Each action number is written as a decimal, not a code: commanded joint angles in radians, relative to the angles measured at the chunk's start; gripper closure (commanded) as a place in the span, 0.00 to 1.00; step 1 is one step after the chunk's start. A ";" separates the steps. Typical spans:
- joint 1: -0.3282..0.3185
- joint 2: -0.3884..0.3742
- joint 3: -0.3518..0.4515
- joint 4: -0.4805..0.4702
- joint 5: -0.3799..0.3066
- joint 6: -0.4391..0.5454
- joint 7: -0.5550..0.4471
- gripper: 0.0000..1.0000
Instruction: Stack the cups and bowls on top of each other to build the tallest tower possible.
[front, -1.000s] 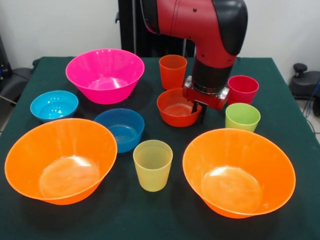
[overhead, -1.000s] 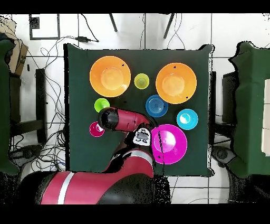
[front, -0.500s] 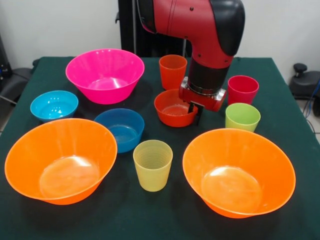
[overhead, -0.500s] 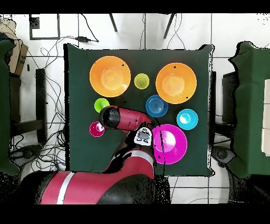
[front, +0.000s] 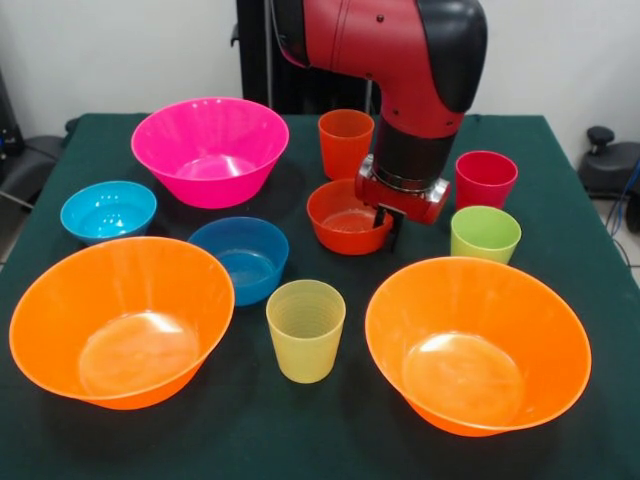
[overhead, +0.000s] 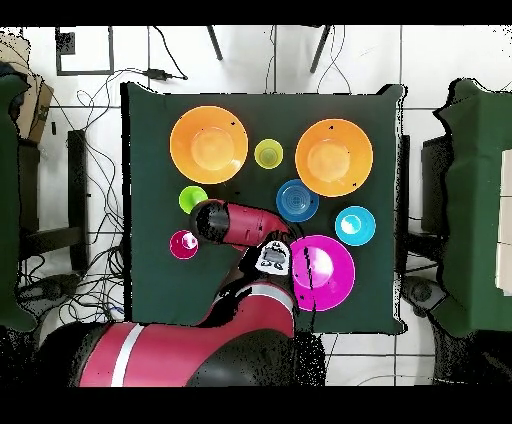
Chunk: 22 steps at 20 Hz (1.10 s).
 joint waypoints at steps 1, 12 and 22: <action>-0.058 0.085 0.119 -0.104 -0.031 -0.019 0.032 1.00; -0.116 0.163 0.124 -0.206 -0.069 -0.034 -0.023 1.00; -0.121 0.163 0.114 -0.213 -0.099 -0.046 -0.030 1.00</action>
